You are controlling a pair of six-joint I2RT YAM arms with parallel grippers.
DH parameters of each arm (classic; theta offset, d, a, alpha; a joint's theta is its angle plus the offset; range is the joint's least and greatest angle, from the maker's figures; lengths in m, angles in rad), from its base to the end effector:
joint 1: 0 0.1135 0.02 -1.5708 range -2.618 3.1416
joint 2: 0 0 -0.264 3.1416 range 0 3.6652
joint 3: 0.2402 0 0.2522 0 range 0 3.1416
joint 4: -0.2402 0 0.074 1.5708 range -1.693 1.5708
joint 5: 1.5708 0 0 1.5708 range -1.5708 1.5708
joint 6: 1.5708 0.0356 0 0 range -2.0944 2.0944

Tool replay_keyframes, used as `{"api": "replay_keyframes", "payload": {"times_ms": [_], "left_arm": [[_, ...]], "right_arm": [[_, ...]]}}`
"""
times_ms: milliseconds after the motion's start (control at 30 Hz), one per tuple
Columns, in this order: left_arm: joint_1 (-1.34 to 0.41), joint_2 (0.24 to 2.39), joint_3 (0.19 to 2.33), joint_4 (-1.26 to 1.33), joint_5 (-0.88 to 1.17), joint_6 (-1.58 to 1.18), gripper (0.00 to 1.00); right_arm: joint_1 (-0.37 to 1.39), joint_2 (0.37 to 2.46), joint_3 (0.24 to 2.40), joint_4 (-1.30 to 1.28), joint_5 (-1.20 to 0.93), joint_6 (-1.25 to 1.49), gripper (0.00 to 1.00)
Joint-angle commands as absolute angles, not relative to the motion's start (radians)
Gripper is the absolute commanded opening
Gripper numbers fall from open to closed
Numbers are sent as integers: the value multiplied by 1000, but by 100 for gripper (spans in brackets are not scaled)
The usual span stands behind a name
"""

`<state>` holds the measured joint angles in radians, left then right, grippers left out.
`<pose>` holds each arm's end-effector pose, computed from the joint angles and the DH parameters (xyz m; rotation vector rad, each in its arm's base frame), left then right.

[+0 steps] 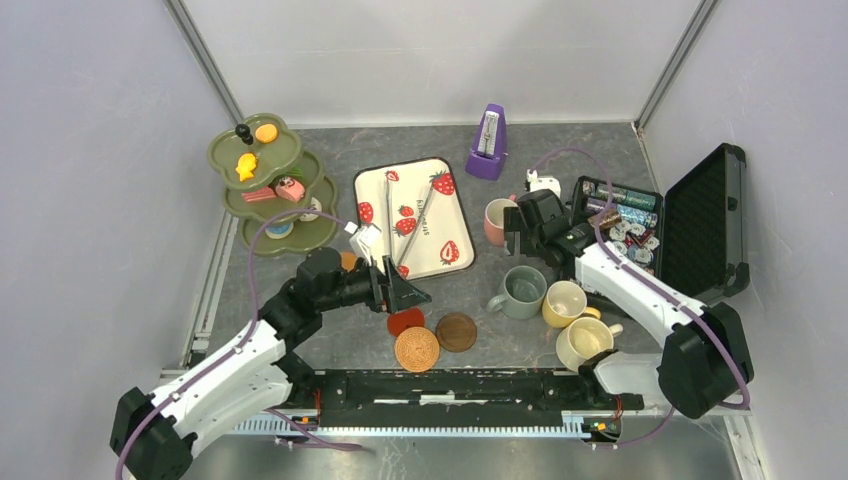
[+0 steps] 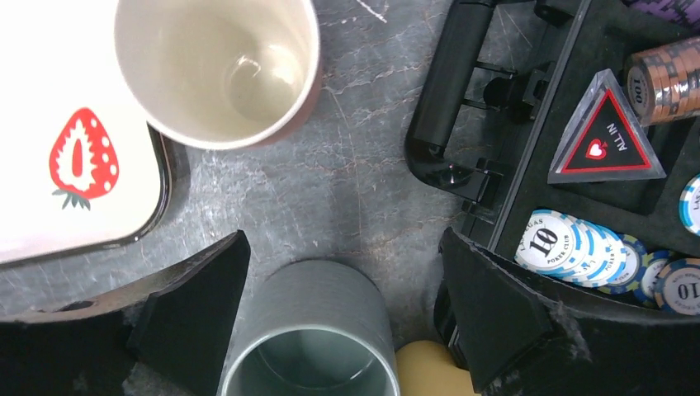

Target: Serve the afternoon tea

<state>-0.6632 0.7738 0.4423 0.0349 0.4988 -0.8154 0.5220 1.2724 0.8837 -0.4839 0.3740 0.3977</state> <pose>0.1337 -0.1261 0.2442 0.2323 2.0994 -1.4257 0.2325 0.1187 0.2465 0.0157 2.3647 -0.0189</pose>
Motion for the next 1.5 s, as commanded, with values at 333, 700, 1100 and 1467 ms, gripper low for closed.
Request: {"api": "replay_keyframes", "payload": {"times_ms": [333,700,1100,1467], "left_arm": [[-666,927,724,-281,475,-582,97],[-810,1254,916,-123,82,-718,90],[-921,1785,1450,-242,-411,-738,84],[-922,2084,1752,-392,-491,-726,69]], "right_arm": [[476,1291,1005,-374,400,322,86],[434,1323,977,-244,426,166,77],[414,1103,830,-232,535,234,80],[414,953,710,-140,415,232,80]]}}
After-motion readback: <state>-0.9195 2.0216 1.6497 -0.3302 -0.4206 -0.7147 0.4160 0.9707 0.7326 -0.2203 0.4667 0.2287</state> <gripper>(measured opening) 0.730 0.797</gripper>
